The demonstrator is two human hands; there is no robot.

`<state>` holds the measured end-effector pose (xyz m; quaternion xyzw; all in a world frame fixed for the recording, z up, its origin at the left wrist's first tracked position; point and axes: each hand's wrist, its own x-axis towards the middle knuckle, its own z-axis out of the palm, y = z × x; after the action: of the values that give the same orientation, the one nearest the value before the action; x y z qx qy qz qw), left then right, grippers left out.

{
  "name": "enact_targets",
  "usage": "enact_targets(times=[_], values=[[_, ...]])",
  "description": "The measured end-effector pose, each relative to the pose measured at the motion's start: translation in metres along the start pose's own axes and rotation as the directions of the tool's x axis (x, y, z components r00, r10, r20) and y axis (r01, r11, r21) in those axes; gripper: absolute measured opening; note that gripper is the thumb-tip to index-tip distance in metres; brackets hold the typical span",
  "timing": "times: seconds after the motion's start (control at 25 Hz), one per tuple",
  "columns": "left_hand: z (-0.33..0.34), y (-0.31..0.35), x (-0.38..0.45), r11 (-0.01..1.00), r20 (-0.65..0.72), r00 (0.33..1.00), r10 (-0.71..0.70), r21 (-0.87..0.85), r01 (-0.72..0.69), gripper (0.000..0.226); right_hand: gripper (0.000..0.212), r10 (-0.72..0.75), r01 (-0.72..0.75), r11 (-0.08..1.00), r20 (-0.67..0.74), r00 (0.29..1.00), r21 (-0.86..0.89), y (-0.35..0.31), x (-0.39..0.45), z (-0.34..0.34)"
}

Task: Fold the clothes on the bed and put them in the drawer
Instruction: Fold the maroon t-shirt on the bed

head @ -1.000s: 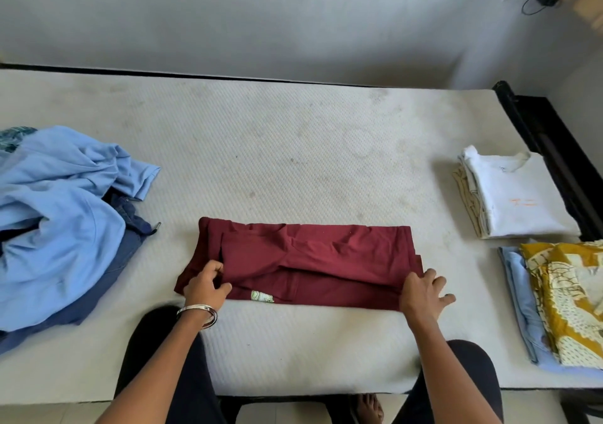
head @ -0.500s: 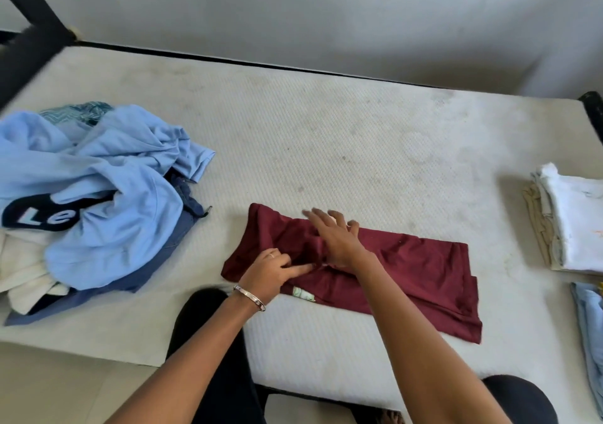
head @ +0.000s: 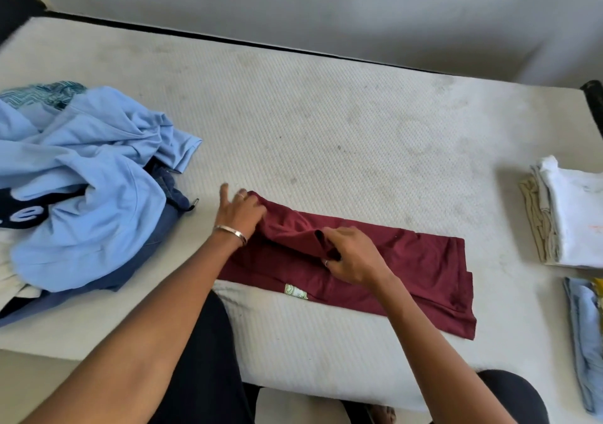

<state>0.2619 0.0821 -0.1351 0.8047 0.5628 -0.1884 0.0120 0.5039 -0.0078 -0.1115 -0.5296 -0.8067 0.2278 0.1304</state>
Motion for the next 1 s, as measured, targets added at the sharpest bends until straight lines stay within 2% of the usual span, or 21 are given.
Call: enact_targets(times=[0.08,0.16,0.2,0.32,0.4,0.44,0.52,0.56,0.6,0.64,0.68,0.72,0.76,0.8,0.84,0.88,0.92,0.96,1.0], values=[[-0.010,-0.003,0.017,0.994,-0.013,0.995,-0.103,0.024,0.103,0.030,0.018,0.029,-0.040,0.990,0.088,0.996,0.134,-0.008,-0.002,0.005],[-0.010,-0.003,0.024,0.992,0.024,0.997,-0.080,0.099,0.077,0.032,0.020,0.064,-0.118,0.937,0.169,0.983,0.330,-0.016,-0.003,0.016],[-0.008,-0.005,0.024,0.990,0.078,0.996,-0.047,0.135,0.036,0.034,0.022,0.073,-0.154,0.915,0.222,0.972,0.374,-0.019,-0.002,0.023],[0.003,-0.012,0.013,0.958,0.163,0.981,0.109,0.247,-0.147,0.041,0.026,0.085,-0.218,0.915,0.365,0.927,0.341,-0.023,0.000,0.043],[0.012,-0.018,0.006,0.946,0.166,0.979,0.119,0.281,-0.163,0.054,0.018,0.119,-0.230,0.939,0.385,0.915,0.256,-0.022,-0.005,0.058],[0.014,-0.022,0.002,0.954,0.141,0.984,0.107,0.264,-0.142,0.060,0.012,0.143,-0.218,0.958,0.350,0.926,0.186,-0.021,-0.008,0.064],[0.017,-0.025,-0.001,0.969,0.035,0.986,0.164,0.182,-0.168,0.078,0.016,0.175,-0.192,0.979,0.184,0.967,0.074,-0.021,-0.012,0.073],[0.021,-0.023,-0.002,0.952,-0.025,0.961,0.274,0.146,-0.268,0.088,0.020,0.162,-0.171,0.982,0.105,0.981,0.085,-0.022,-0.013,0.072],[0.025,-0.020,-0.003,0.907,-0.025,0.916,0.401,0.152,-0.393,0.097,0.021,0.141,-0.145,0.979,0.037,0.989,0.145,-0.022,-0.012,0.069],[0.029,-0.015,-0.005,0.864,0.014,0.873,0.488,0.139,-0.485,0.104,0.019,0.143,-0.132,0.965,-0.034,0.989,0.227,-0.024,-0.010,0.063],[0.032,-0.012,-0.007,0.856,0.071,0.857,0.510,0.058,-0.514,0.110,0.016,0.205,-0.158,0.929,-0.108,0.973,0.335,-0.024,-0.008,0.057],[0.034,-0.010,-0.007,0.876,0.139,0.865,0.481,-0.101,-0.471,0.114,0.015,0.336,-0.228,0.863,-0.174,0.926,0.450,-0.022,-0.006,0.052],[0.033,-0.010,-0.006,0.879,0.182,0.884,0.431,-0.304,-0.366,0.115,0.016,0.504,-0.321,0.767,-0.213,0.837,0.555,-0.013,-0.004,0.051],[0.033,-0.013,-0.005,0.833,0.197,0.911,0.362,-0.507,-0.221,0.112,0.018,0.667,-0.412,0.644,-0.210,0.715,0.645,-0.005,-0.002,0.049],[0.033,-0.014,-0.003,0.746,0.194,0.941,0.276,-0.661,-0.082,0.102,0.021,0.786,-0.487,0.518,-0.167,0.596,0.703,0.005,-0.001,0.050],[0.032,-0.014,-0.001,0.663,0.185,0.967,0.177,-0.748,0.022,0.084,0.023,0.850,-0.544,0.417,-0.100,0.517,0.728,0.015,-0.003,0.049],[0.032,-0.012,0.002,0.616,0.167,0.984,0.061,-0.782,0.094,0.060,0.026,0.867,-0.570,0.352,-0.029,0.498,0.743,0.024,-0.006,0.050],[0.032,-0.009,0.006,0.623,0.141,0.988,-0.054,-0.769,0.144,0.039,0.034,0.846,-0.571,0.316,0.048,0.531,0.757,0.029,-0.010,0.048],[0.030,-0.003,0.010,0.648,0.120,0.982,-0.148,-0.738,0.188,0.025,0.048,0.794,-0.550,0.311,0.106,0.599,0.775,0.032,-0.015,0.047]])
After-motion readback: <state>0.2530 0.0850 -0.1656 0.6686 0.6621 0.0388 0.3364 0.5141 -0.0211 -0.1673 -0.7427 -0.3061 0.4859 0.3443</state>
